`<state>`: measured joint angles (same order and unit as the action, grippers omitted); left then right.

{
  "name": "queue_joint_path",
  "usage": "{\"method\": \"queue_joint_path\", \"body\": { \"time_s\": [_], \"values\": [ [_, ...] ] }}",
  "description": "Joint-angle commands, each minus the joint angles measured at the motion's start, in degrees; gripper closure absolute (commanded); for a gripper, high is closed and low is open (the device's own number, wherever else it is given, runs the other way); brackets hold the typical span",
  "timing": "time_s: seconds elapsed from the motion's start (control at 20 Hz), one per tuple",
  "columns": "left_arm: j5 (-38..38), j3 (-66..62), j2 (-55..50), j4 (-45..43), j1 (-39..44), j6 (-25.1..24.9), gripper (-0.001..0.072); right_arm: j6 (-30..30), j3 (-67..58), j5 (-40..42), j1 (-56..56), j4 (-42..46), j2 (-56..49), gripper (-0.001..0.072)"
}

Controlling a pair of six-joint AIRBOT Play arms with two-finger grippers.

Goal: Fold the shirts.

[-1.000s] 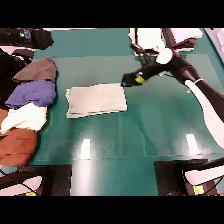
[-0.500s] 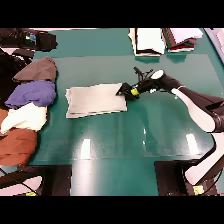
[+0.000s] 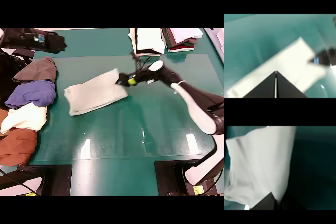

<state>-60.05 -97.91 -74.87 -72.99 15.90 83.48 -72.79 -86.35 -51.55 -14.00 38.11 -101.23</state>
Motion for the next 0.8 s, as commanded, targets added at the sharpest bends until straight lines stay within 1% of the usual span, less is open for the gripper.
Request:
{"method": "queue_joint_path", "body": {
  "time_s": [0.0, 0.2, 0.4, 0.55, 0.65, 0.75],
  "values": [
    [0.02, 0.00, 0.00, -0.74, 5.31, -0.04, 0.0683, -3.65, 1.03, -0.59, 8.24, 11.67, 8.35, 0.0698],
    [0.02, 0.00, 0.00, -0.70, 8.41, 0.04, 0.0683, -4.44, 9.64, -1.38, 26.38, 18.53, 21.57, 0.0698],
    [0.98, 0.00, 0.00, -0.11, 8.41, 0.57, 0.0683, -4.83, 17.05, -1.42, 48.02, 23.52, 32.00, 0.0698],
    [1.95, 0.00, 0.00, -0.07, 8.41, 1.81, 0.0683, -4.83, 22.75, -1.11, 62.20, 23.43, 36.81, 0.0698],
    [2.56, 0.00, 0.00, -0.07, 8.41, 1.81, 0.0683, -4.81, 26.75, -1.36, 68.39, 23.45, 38.62, 0.0698],
    [2.47, 0.00, 0.00, -0.09, 8.41, 1.79, 0.0683, -4.76, 30.08, -1.92, 71.54, 23.50, 39.26, 0.0698]
  ]
}}
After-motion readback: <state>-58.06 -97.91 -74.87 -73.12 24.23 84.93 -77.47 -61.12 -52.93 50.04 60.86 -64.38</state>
